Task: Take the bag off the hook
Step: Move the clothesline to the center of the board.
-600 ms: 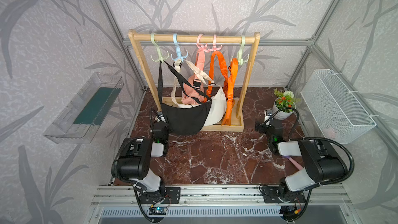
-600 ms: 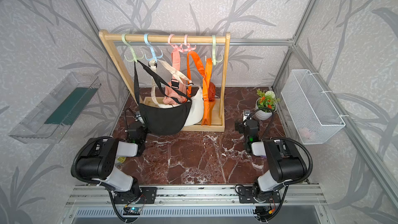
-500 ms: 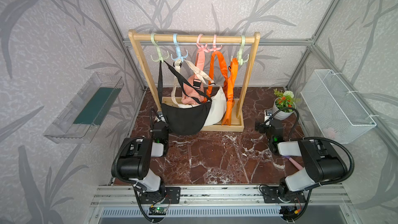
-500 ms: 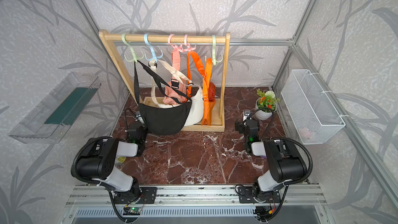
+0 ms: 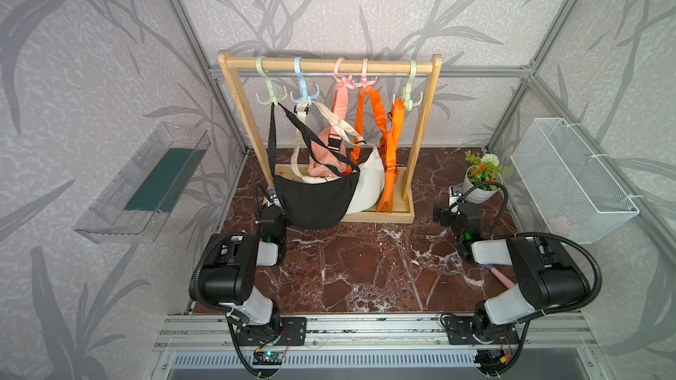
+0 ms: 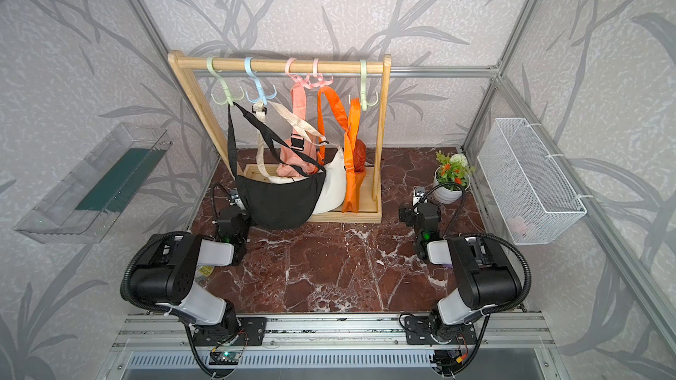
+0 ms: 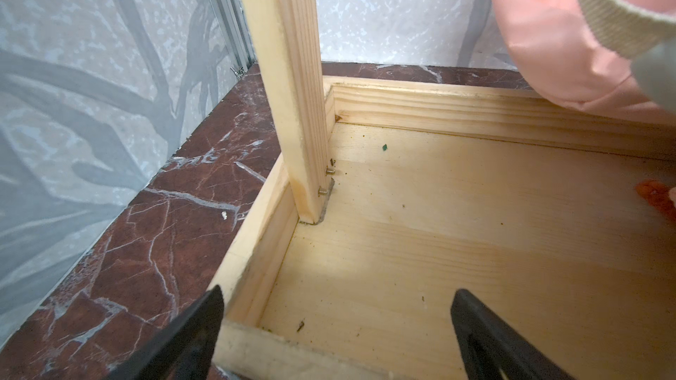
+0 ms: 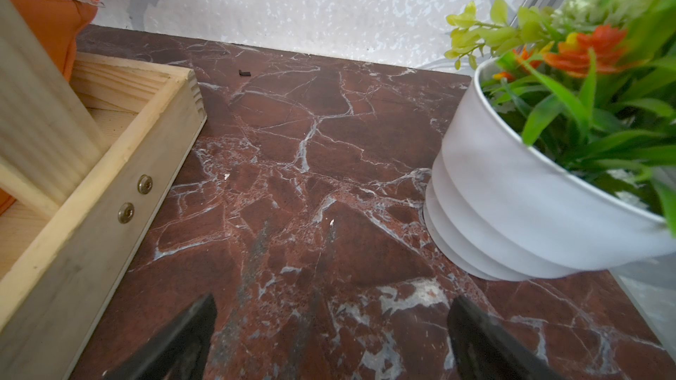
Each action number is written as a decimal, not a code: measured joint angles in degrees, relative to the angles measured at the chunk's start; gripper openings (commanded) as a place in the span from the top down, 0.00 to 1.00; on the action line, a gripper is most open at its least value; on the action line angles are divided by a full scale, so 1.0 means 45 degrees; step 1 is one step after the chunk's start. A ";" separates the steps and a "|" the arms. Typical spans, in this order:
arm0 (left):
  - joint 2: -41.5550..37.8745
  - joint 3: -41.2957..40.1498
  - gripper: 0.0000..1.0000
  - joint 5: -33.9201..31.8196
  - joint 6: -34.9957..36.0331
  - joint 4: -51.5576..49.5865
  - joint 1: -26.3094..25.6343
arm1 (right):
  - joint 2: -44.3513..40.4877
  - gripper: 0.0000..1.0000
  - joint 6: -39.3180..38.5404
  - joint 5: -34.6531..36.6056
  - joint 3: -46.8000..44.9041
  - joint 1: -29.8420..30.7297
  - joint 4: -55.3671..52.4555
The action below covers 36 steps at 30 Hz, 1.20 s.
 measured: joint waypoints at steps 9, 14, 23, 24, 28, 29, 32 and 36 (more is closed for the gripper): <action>0.0000 0.0000 0.01 0.0005 0.0000 0.0000 0.0005 | 0.0000 0.01 0.0000 0.0005 0.0000 0.0000 0.0000; 0.0000 0.0000 0.01 0.0005 0.0000 -0.0005 0.0005 | 0.0000 0.01 0.0000 0.0005 0.0000 0.0000 0.0000; -0.0214 -0.0262 0.03 0.0015 -0.0257 0.0267 0.0291 | -0.0500 0.01 -0.0155 -0.0151 -0.0510 0.0034 0.0257; -0.0495 -0.0495 0.04 -0.0141 -0.0325 0.0335 0.0296 | -0.0840 0.01 -0.0194 -0.0160 -0.0665 0.0097 0.0194; -0.2880 -0.1452 0.07 -0.0986 -0.0593 0.0000 0.0277 | -0.3390 0.01 -0.0233 -0.0199 -0.0665 0.0398 -0.1617; -0.3696 -0.1452 0.08 -0.1224 -0.0748 -0.0364 0.0277 | -0.4099 0.00 -0.0175 -0.0233 -0.0529 0.0466 -0.2249; -0.6013 -0.1078 0.11 -0.1569 -0.1239 -0.1991 0.0267 | -0.5814 0.03 0.0044 -0.0398 0.0024 0.0704 -0.4114; -0.8315 0.0058 0.23 -0.1540 -0.1773 -0.4347 0.0267 | -0.7611 0.07 0.0597 -0.0908 0.0918 0.0986 -0.6683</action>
